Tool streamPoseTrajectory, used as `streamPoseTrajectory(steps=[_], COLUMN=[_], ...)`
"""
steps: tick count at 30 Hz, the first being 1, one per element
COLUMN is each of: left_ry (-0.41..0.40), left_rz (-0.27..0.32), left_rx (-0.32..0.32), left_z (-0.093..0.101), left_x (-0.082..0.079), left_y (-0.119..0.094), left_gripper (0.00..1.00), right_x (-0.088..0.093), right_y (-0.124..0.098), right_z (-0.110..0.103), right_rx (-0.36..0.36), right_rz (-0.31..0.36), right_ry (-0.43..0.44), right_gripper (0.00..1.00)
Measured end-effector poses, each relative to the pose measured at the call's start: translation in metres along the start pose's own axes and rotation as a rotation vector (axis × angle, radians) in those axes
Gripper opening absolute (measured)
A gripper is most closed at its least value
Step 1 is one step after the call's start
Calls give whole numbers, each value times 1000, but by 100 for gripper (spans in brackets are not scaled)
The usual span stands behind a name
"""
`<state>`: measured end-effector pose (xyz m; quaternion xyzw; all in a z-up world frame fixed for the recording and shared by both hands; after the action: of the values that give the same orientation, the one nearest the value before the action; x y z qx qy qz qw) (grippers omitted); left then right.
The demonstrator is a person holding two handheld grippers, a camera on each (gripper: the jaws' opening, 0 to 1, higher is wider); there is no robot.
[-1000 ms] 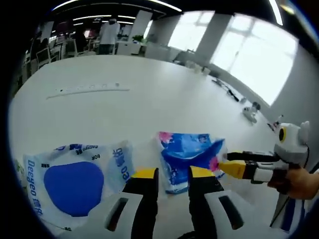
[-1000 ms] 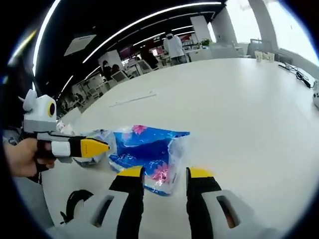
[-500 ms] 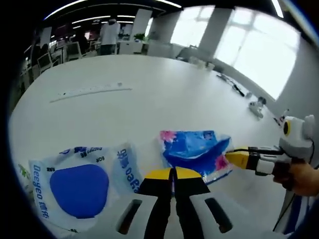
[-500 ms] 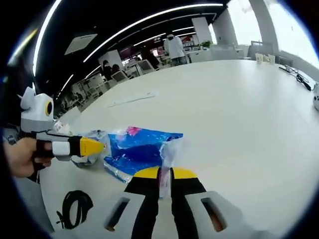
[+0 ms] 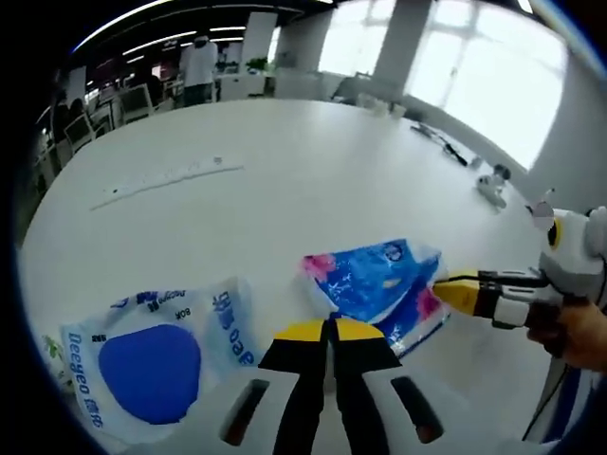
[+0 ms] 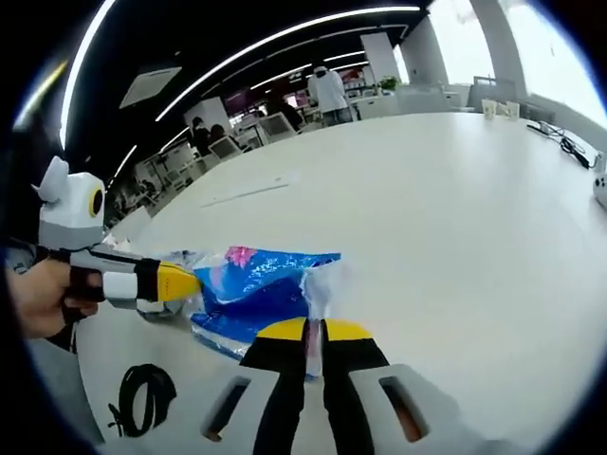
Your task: Arrange the tabletop items into an orderly group along one side of the table until the central work area is clear of visible clutter.
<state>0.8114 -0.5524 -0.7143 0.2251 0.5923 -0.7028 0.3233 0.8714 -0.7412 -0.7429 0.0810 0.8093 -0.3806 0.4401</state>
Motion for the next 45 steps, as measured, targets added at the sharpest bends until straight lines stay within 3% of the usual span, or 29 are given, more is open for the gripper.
streamPoseTrajectory(steps=[4, 11, 18, 27, 37, 41, 45], left_ry=[4, -9, -1, 3, -18, -60, -16], left_rz=[7, 3, -36, -75, -70, -47, -25], left_rx=[-16, -60, -107, -108, -106, -108, -123], left_z=[-3, -18, -29, -28, -28, -29, -28], left_x=[-4, -9, -4, 4, 4, 4, 2], left_y=[-6, -12, -11, -5, -3, -5, -8], left_gripper=[0, 0, 0, 0, 0, 0, 4], right_x=[-2, -10, -10, -1, -2, 1, 5], right_y=[4, 17, 24, 17, 20, 23, 21], right_z=[6, -6, -17, -19, -16, -15, -14], right_rx=[-8, -32, -57, -53, -55, -79, -65], right_rz=[18, 32, 17, -22, -28, -38, -38], right_ry=[42, 22, 2, 3, 7, 19, -12], right_gripper=[0, 0, 0, 0, 0, 6, 14])
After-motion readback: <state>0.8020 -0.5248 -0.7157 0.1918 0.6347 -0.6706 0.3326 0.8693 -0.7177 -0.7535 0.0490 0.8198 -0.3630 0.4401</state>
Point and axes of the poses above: the point that each gripper's makers call its tool centre point, and the gripper's own axes: y roughly forward along the fingers, z roughly to its right, x roughly out of its underside, the point moved 9 cm from there along -y, roughly backward along the fingers, and after that the axes turned 2 degrees about -x, right-handed, at the moved point
